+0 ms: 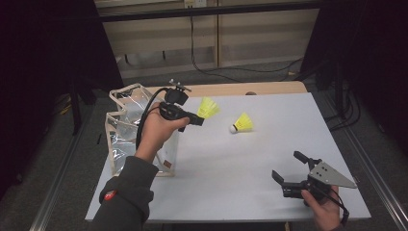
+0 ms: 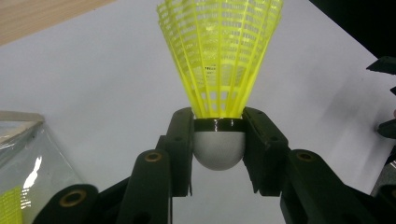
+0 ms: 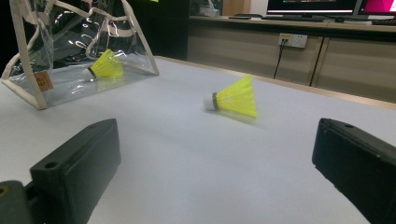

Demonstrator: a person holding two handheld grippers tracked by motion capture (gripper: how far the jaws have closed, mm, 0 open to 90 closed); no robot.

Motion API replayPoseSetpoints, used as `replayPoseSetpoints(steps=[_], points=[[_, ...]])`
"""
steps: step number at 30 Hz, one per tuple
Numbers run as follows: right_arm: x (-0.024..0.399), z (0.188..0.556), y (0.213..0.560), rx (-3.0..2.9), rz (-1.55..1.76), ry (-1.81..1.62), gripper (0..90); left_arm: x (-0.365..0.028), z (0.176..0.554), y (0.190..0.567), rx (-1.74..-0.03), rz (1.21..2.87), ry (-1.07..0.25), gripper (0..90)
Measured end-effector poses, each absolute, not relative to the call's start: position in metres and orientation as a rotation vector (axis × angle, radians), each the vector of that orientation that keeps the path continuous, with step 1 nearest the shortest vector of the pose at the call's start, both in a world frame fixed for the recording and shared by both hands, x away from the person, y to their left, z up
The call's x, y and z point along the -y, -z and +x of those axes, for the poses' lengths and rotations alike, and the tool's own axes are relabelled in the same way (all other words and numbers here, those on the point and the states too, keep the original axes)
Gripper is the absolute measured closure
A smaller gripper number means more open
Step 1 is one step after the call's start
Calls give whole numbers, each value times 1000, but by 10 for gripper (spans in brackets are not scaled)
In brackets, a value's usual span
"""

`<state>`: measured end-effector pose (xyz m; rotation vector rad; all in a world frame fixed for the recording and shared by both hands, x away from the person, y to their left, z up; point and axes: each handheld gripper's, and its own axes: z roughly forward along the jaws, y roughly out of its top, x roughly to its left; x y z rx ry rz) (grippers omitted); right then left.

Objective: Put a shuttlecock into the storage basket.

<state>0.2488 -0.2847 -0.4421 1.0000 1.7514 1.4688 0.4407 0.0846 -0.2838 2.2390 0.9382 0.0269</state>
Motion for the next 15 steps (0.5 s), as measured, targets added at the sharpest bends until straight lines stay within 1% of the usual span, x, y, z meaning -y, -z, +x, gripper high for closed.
replayPoseSetpoints(steps=[15], points=[[285,248,442,-1751,1003,-1473,11,-91,443,276,-957,2238,-42,650]])
